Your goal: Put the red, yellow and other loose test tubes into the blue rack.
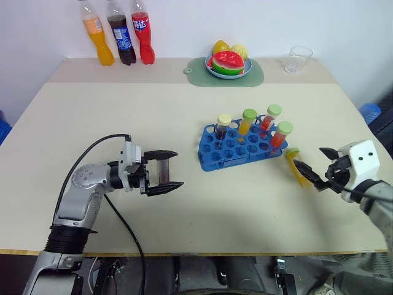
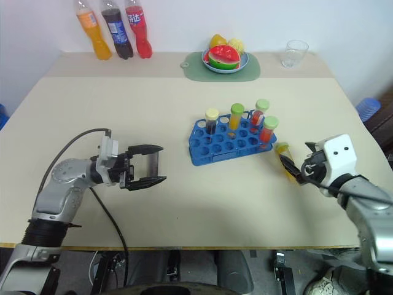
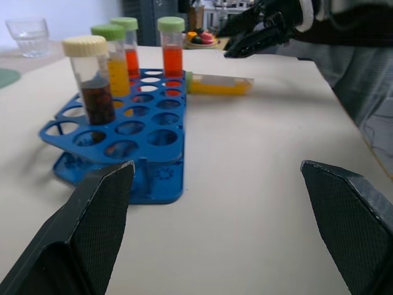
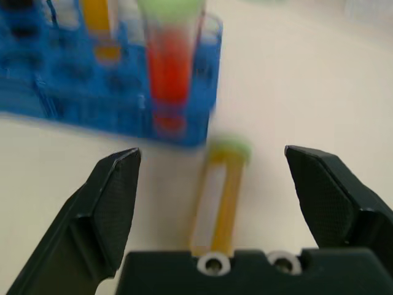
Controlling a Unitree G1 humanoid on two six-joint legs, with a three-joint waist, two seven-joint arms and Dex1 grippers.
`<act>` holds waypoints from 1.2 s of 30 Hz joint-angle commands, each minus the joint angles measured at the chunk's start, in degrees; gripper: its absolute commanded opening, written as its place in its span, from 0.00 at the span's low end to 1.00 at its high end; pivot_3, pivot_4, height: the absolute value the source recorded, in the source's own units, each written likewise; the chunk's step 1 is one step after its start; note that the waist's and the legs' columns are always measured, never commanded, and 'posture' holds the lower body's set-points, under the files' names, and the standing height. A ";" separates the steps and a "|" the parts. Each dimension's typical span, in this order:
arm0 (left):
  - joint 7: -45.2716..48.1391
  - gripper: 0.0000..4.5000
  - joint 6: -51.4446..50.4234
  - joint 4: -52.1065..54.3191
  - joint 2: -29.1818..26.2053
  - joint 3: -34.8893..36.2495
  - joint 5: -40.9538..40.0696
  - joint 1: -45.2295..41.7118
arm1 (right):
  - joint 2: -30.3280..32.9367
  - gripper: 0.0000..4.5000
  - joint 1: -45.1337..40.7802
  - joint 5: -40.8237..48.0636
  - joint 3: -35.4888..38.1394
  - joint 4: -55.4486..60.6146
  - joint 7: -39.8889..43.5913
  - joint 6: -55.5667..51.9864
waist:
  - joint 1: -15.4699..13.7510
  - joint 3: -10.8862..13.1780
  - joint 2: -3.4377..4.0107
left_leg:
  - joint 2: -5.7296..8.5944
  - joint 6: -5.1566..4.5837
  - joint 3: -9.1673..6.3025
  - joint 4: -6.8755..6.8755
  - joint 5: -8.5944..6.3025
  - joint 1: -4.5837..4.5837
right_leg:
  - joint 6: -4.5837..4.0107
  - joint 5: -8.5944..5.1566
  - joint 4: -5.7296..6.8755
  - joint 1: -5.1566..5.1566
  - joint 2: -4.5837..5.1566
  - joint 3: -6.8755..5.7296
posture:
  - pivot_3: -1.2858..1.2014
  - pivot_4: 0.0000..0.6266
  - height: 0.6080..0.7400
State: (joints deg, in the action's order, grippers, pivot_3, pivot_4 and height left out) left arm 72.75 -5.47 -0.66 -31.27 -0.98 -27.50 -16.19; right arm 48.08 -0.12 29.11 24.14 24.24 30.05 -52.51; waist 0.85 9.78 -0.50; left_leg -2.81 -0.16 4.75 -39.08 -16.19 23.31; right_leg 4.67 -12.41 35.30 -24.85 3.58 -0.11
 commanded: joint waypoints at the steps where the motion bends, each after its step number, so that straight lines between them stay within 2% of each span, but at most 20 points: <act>1: 0.37 1.00 1.00 0.16 0.08 0.20 -0.07 -0.77 | 3.66 0.92 -9.70 3.68 -0.91 -5.75 -0.18 -12.96 | 0.14 0.01 0.01 | 0.00 0.00 0.00 0.00 0.00 0.01 | 0.00 0.00 -0.02 -0.01 -0.01 0.00 | 0.52 0.24 1.00; 5: 0.13 1.00 0.75 1.08 -0.04 0.27 -0.26 -0.11 | 5.81 0.92 -18.18 3.86 -6.78 -12.13 1.80 -18.54 | -0.13 0.01 -0.01 | 0.00 -0.01 -0.04 0.10 -0.01 0.10 | -0.02 -0.01 -0.09 -0.11 -0.05 -0.01 | 0.52 0.24 1.00; 8: -0.38 1.00 0.37 2.17 -0.53 0.78 -0.44 0.89 | 7.34 0.92 -22.93 1.99 -12.35 -18.83 4.21 -18.79 | -0.21 0.02 -0.01 | 0.02 -0.03 -0.04 0.11 -0.02 0.19 | -0.01 -0.01 -0.11 -0.14 -0.03 -0.02 | 0.52 0.24 1.00; 15: -2.19 1.00 -0.85 5.71 -1.86 1.92 -1.18 3.99 | 9.28 0.92 -31.86 -3.69 -24.50 -33.34 11.19 -14.52 | -0.05 0.03 -0.01 | 0.05 -0.05 0.01 0.07 -0.03 0.20 | 0.00 0.00 -0.14 -0.15 0.01 0.00 | 0.52 0.24 1.00; 20: -3.38 1.00 -1.75 7.93 -2.54 2.58 -1.71 5.73 | 8.07 0.92 -36.72 -8.50 -31.45 -41.99 15.89 -10.37 | -0.02 0.02 -0.02 | 0.03 -0.05 0.02 0.08 -0.03 0.19 | 0.00 0.00 -0.13 -0.17 -0.01 0.00 | 0.52 0.24 1.00; 23: -4.00 1.00 -2.36 8.96 -2.78 2.93 -2.05 6.54 | 7.12 0.74 -38.36 -10.00 -33.96 -44.21 18.27 -10.06 | 0.04 0.02 -0.02 | 0.03 -0.05 0.03 0.07 -0.03 0.19 | 0.00 0.00 -0.13 -0.17 -0.01 0.00 | 0.52 0.24 1.00; 27: -4.30 1.00 -2.86 9.65 -2.78 2.97 -2.18 7.04 | 6.67 0.29 -38.19 -12.06 -35.77 -44.20 20.23 -8.88 | 0.04 0.01 -0.04 | 0.01 -0.05 0.03 0.07 -0.03 0.19 | 0.00 0.00 -0.12 -0.17 -0.03 -0.01 | 0.52 0.24 1.00; 28: -4.35 1.00 -2.96 9.75 -2.73 2.93 -2.19 7.09 | 6.70 0.20 -37.87 -12.31 -35.66 -43.84 20.40 -8.86 | 0.04 -0.01 -0.07 | 0.01 -0.05 0.04 0.06 -0.03 0.18 | 0.00 0.00 -0.12 -0.17 -0.02 -0.01 | 0.52 0.24 1.00; 33: -4.19 1.00 -2.76 8.77 -2.09 2.27 -1.79 6.16 | 10.48 0.18 -29.63 -12.32 -32.10 -35.08 23.88 -1.17 | -0.31 -0.04 -0.12 | 0.01 -0.04 0.03 0.07 -0.03 0.18 | 0.01 0.00 -0.12 -0.14 -0.02 -0.03 | 0.52 0.24 1.00; 35: -3.94 1.00 -2.56 8.02 -1.75 1.90 -1.64 5.41 | 14.10 0.18 -20.09 -14.15 -28.48 -28.90 25.15 10.33 | -1.23 -0.04 -0.12 | 0.02 -0.04 0.05 0.07 -0.03 0.20 | 0.02 -0.01 -0.14 -0.12 -0.01 -0.06 | 0.52 0.24 1.00; 36: -3.77 1.00 -2.47 7.56 -1.55 1.73 -1.55 4.97 | 14.53 0.18 -14.36 -11.74 -24.02 -24.65 27.66 13.27 | -1.62 -0.05 -0.14 | 0.05 -0.04 0.05 0.08 -0.03 0.21 | 0.08 -0.05 -0.14 -0.11 0.01 -0.08 | 0.52 0.24 1.00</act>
State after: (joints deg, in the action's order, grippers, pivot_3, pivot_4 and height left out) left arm 68.64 -8.43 6.64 -33.00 0.62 -28.25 -10.38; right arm 61.19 -19.58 16.21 -4.17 -4.66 54.56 -44.27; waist -0.77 9.72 -0.64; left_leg -2.75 -0.23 4.80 -39.01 -16.24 23.51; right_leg 4.78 -12.48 35.15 -24.92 3.58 -0.20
